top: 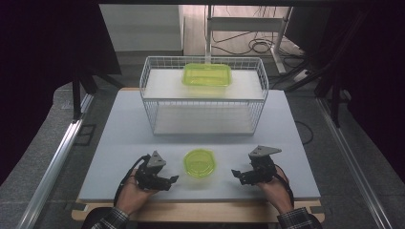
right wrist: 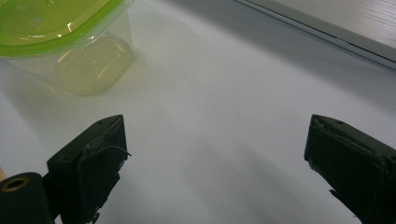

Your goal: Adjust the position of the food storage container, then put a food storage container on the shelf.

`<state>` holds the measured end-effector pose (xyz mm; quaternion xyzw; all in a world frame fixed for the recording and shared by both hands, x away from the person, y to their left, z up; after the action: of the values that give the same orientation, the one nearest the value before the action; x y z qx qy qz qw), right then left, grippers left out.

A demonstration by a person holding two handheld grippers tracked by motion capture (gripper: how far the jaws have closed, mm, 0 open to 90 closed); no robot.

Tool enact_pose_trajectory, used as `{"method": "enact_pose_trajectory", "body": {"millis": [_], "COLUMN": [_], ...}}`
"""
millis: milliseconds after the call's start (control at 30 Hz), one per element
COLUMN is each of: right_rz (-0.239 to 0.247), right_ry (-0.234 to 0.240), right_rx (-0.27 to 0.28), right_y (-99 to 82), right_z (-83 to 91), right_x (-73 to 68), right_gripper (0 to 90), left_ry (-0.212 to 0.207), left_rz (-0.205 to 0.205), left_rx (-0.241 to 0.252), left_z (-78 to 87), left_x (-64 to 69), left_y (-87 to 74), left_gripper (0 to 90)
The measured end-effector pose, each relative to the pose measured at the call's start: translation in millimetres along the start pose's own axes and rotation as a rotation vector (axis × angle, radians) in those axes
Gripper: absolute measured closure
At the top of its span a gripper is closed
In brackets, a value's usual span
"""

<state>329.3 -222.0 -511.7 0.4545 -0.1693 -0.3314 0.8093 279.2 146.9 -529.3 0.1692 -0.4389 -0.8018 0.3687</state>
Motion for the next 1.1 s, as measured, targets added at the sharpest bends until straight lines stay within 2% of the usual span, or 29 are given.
{"method": "enact_pose_trajectory", "body": {"millis": [100,233,333,467,600,867,1000,1100], "right_rz": [-0.002,-0.006,-0.012,-0.025,-0.067,-0.104,-0.142,-0.151], "right_ry": [0.000,0.006,0.014,0.035,0.050,0.061,0.104,0.112], "right_rx": [0.001,0.002,0.007,0.013,0.022,0.047,0.040,0.038], "right_y": [-0.3,-0.6,-0.8,-0.4,1.7,7.1,11.9,16.9], "right_z": [-0.4,-0.7,-1.3,-1.7,-1.8,-3.8,-8.1,-10.8], "right_x": [0.5,0.0,0.1,0.1,-0.9,-1.4,-5.0,-8.5], "right_gripper": [5.8,5.6,5.2,3.1,0.9,0.9,2.5,2.7], "left_ry": [0.011,0.022,0.025,0.015,0.011,0.000,-0.003,0.001], "left_rz": [0.037,0.047,0.028,-0.019,-0.025,-0.023,-0.021,-0.023], "left_rx": [0.019,0.041,0.036,0.031,0.021,0.005,0.004,0.015], "left_z": [8.1,14.7,14.9,12.7,10.9,8.8,9.1,11.1], "left_x": [-5.1,-7.7,-6.9,-6.4,-7.3,-4.9,-4.7,-5.0], "left_y": [-4.9,-10.4,-12.9,-14.8,-16.4,-15.9,-15.3,-14.0], "left_gripper": [10.4,5.4,4.6,3.3,3.3,3.5,3.5,3.6]}}
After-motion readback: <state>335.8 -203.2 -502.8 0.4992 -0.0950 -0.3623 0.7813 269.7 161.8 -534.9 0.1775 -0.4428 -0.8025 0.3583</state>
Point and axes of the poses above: each handheld gripper's, and its own axes: z roughly backward along the jaws, y roughly out of its top, x roughly to its right, the point moved 1 cm from there along -z, roughly forward along the jaws, and after that the axes turned 11 degrees about x, right-handed, at the moved point
